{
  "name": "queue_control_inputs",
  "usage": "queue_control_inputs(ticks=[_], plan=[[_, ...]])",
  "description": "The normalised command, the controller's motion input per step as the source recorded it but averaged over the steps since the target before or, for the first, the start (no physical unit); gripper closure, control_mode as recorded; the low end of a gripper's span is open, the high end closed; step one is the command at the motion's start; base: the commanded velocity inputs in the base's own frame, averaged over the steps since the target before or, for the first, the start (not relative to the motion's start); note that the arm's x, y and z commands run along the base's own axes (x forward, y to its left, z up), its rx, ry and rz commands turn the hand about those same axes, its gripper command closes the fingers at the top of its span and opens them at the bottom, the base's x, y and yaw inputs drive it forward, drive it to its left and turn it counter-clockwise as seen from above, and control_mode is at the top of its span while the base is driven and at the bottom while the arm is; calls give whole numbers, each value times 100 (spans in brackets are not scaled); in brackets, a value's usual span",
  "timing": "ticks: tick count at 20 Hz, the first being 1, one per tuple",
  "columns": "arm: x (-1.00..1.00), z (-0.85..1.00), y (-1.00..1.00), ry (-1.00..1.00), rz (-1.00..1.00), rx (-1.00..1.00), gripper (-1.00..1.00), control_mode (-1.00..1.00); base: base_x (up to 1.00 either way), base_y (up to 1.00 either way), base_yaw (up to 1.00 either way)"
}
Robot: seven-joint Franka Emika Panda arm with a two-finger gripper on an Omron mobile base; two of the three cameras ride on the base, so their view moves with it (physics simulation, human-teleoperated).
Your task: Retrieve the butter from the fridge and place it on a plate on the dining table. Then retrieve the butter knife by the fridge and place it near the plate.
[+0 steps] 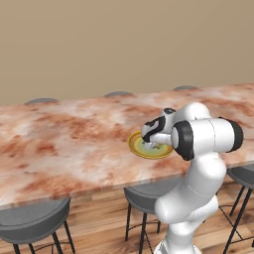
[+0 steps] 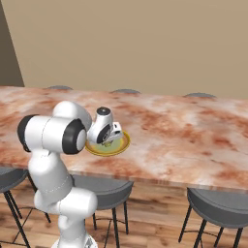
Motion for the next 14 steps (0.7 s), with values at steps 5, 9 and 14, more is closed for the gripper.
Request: queue_control_inputs(ticks=[5,9,14], plan=[[6,-3,0,0,3,0,-100,-100,0,0,0],[0,0,0,0,0,0,-100,-100,0,0,0],[0,3,0,7,0,0,-100,-100,0,0,0]])
